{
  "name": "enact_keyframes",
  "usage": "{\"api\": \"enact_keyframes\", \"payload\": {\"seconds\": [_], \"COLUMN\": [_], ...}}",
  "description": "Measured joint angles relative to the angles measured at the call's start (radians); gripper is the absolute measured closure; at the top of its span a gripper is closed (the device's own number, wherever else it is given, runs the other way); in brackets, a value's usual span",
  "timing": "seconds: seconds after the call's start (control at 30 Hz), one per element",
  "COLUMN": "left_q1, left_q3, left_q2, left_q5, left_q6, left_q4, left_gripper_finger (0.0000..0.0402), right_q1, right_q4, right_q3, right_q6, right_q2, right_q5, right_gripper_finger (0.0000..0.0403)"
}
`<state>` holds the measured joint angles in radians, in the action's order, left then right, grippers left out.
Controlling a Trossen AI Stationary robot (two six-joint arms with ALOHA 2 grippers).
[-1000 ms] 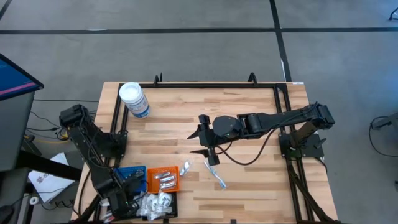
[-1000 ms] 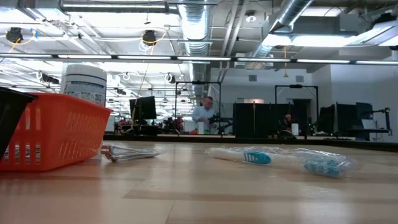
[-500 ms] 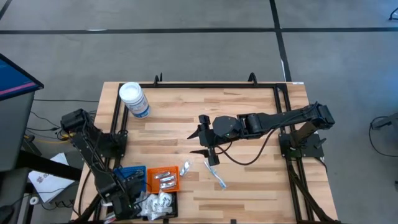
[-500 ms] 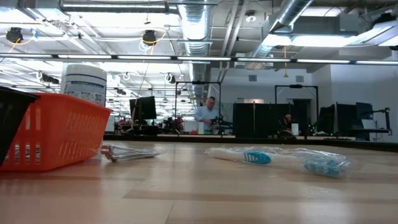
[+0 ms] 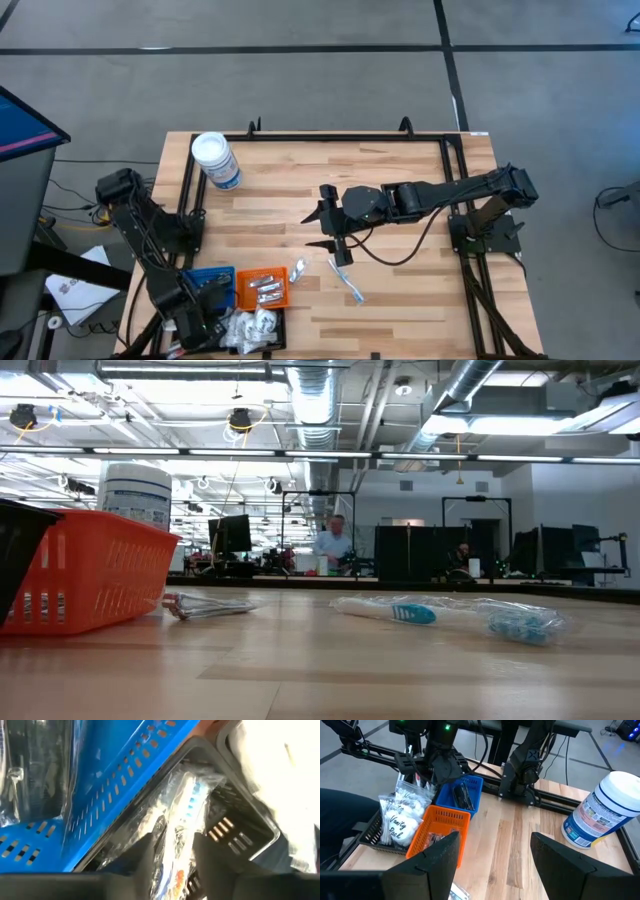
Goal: Pick & Place Travel size toiletries
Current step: Put the blue toothbrush into the left black basket
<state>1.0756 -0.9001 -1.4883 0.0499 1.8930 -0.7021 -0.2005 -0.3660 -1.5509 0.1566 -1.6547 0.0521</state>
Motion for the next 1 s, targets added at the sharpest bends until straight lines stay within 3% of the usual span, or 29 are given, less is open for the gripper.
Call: {"api": "enact_keyframes", "payload": {"seconds": [0.2, 0.3, 0.47, 0.63, 0.73, 1.0], "left_q1": [0.003, 0.026, 0.059, 0.032, -0.03, -0.217], "left_q3": [0.0, 0.0, 0.0, 0.0, 0.0, -0.001], "left_q2": [0.07, 0.135, 0.238, 0.319, 0.358, 0.382], "left_q5": [0.009, -0.099, -0.347, -0.628, -0.758, -0.917], "left_q6": [0.048, 0.056, -0.011, -0.237, -0.414, -0.852], "left_q4": [-0.012, -0.015, -0.05, -0.059, -0.057, -0.021], "left_gripper_finger": [0.0193, 0.018, 0.0184, 0.0196, 0.0201, 0.0204], "right_q1": [0.001, -0.008, -0.006, 0.031, 0.054, 0.033], "right_q4": [-0.007, 0.036, 0.173, 0.361, 0.371, 0.353], "right_q3": [0.003, 0.046, 0.229, 0.422, 0.486, 0.493], "right_q6": [0.025, 0.037, 0.017, -0.09, -0.152, -0.23], "right_q2": [0.013, 0.076, 0.217, 0.377, 0.416, 0.399], "right_q5": [0.0, -0.002, -0.005, -0.003, -0.003, -0.003], "right_gripper_finger": [0.0163, 0.0163, 0.0163, 0.0163, 0.0163, 0.0163]}}
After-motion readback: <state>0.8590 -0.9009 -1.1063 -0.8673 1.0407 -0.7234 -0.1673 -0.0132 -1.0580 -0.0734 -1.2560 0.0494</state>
